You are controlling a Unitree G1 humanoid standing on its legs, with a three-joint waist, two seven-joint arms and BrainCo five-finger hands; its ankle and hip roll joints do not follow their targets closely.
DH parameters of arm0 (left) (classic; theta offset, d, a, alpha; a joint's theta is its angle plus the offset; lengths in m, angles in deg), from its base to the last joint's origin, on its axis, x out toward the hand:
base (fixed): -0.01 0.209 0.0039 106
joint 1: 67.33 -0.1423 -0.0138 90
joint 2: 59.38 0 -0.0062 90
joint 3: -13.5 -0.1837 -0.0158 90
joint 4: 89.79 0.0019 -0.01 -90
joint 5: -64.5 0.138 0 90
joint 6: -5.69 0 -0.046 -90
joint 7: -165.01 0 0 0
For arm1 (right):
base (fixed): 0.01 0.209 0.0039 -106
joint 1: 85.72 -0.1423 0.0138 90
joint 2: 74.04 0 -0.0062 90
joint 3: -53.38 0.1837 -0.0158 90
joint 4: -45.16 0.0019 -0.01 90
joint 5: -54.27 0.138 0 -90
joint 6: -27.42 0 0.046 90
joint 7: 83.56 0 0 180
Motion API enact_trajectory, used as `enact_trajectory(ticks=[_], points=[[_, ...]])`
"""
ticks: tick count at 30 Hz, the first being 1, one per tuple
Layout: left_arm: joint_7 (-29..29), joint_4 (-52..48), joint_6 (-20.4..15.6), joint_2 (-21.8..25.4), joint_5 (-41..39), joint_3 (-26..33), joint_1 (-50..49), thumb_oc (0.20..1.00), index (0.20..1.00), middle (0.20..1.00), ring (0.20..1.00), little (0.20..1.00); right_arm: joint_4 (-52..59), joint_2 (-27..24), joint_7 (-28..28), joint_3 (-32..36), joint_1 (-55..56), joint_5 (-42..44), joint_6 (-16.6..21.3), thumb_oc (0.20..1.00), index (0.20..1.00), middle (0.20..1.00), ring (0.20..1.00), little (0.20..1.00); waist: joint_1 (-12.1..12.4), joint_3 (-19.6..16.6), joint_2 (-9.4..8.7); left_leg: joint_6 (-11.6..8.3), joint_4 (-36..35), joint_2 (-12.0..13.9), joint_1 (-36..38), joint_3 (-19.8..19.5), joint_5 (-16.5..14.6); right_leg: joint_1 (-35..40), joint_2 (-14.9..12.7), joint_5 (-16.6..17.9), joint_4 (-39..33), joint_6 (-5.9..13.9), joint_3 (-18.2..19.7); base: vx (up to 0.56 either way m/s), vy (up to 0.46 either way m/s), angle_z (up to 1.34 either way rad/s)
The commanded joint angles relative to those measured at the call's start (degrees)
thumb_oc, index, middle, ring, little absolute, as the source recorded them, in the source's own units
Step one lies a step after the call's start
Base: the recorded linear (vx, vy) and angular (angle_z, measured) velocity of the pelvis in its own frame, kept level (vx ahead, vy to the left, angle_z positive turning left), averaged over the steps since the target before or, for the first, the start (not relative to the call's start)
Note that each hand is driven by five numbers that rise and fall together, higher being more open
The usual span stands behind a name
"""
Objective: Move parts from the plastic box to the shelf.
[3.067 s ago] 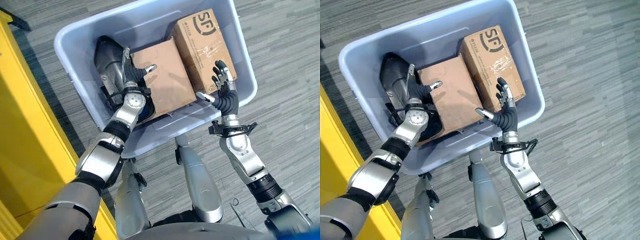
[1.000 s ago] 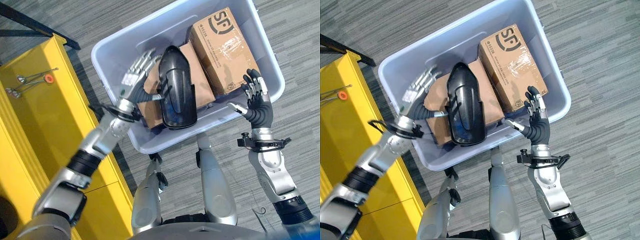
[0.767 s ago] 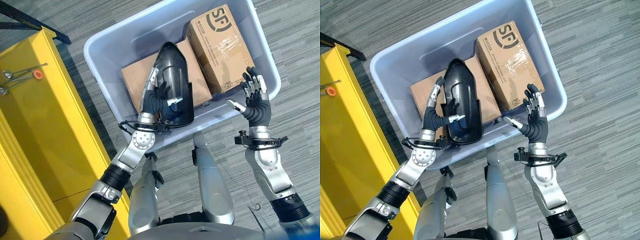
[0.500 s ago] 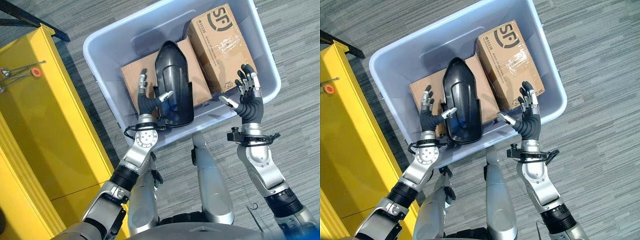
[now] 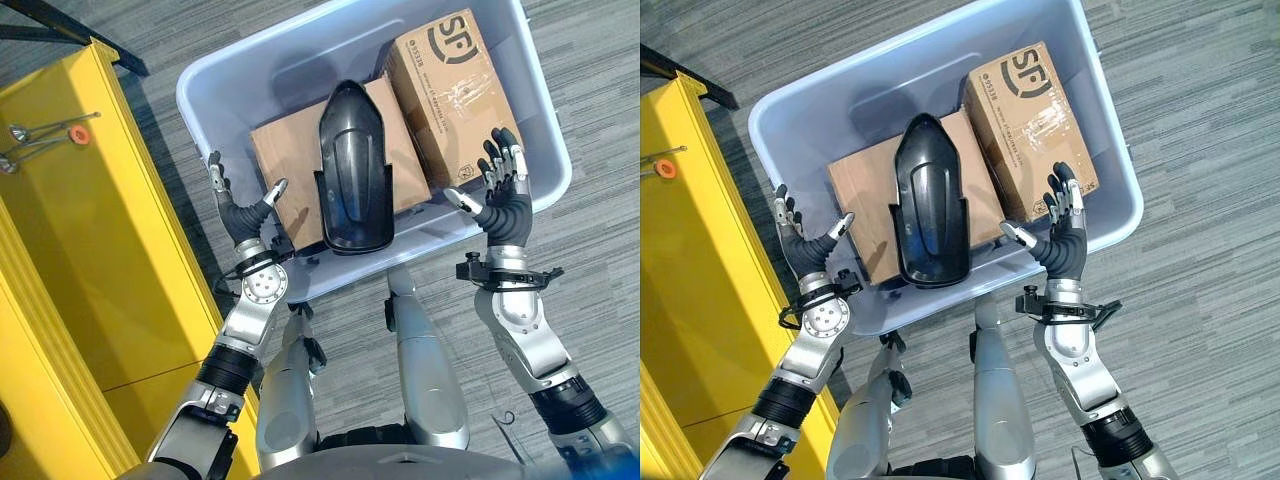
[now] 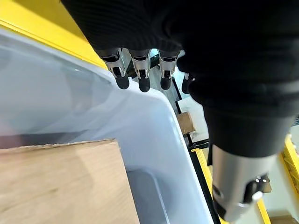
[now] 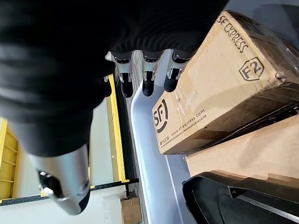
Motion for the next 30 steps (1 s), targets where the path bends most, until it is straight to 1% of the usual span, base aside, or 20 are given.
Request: enact_trajectory(ticks=[1, 11, 21, 28, 29, 30], points=[[1.2, -1.8, -2.1, 2.8, 1.9, 1.0, 0.4, 1.0, 1.0, 1.0, 1.0, 1.0, 3.8, 0.4, 0.9, 1.3, -0.7, -1.0, 2.8, 1.0, 1.0, 1.0, 1.0, 1.0, -1.0, -0.2, -2.37, -0.9, 1.4, 3.1, -1.7, -3.1, 2.5, 5.9, -6.9, -6.5, 3.6, 5.96, -3.9, 0.0, 0.0, 0.0], [1.2, 0.4, -1.1, 2.0, 0.9, -1.1, 0.7, 1.0, 1.0, 1.0, 1.0, 1.0, 4.2, 0.0, 2.3, 0.5, -0.6, -1.4, 2.7, 1.0, 1.0, 1.0, 1.0, 1.0, -1.2, 0.0, -2.28, -0.78, 2.0, 3.0, -3.6, -3.0, 2.4, 3.7, -6.7, -6.3, 4.0, 5.84, -3.2, 0.0, 0.0, 0.0], [6.0, 5.3, 0.1, 1.8, 1.6, 1.3, 1.1, 1.0, 1.0, 1.0, 1.0, 1.0, 4.1, -0.1, 4.0, 0.2, -1.1, -1.8, 2.8, 1.0, 1.0, 1.0, 1.0, 1.0, -1.7, 0.0, -2.3, -0.78, 2.7, 3.0, -5.6, -2.5, 2.3, 1.0, -6.3, -6.1, 4.5, 5.7, -2.4, 0.0, -0.001, -0.01], [7.6, 6.9, 0.7, 1.7, 2.6, 1.3, 2.0, 1.0, 1.0, 1.0, 1.0, 1.0, 4.4, -0.1, 4.6, -0.7, -1.7, -1.9, 3.0, 1.0, 1.0, 1.0, 1.0, 1.0, -2.1, 0.0, -2.09, -0.78, 3.6, 2.9, -7.4, -2.2, 2.0, -1.1, -6.1, -6.2, 5.2, 5.59, -1.8, 0.01, -0.006, -0.03], [7.6, 7.1, 0.7, 1.6, 2.9, 0.6, 2.2, 1.0, 1.0, 1.0, 1.0, 1.0, 4.5, -0.1, 4.9, -1.0, -1.8, -1.8, 3.1, 1.0, 1.0, 1.0, 1.0, 1.0, -2.2, 0.0, -1.89, -1.17, 3.4, 3.0, -6.7, -2.7, 0.7, -0.6, -6.0, -7.3, 5.2, 5.91, -1.7, 0.08, 0.023, -0.01], [7.7, 7.3, 0.9, 1.4, 3.1, -0.2, 2.6, 1.0, 1.0, 1.0, 1.0, 1.0, 4.5, -0.1, 5.0, -1.3, -2.0, -1.8, 3.1, 1.0, 1.0, 1.0, 1.0, 1.0, -2.3, 0.0, -1.81, -1.14, 3.4, 2.9, -6.7, -2.6, 0.6, -0.9, -5.9, -7.3, 5.4, 5.94, -1.5, 0.08, 0.013, -0.05]])
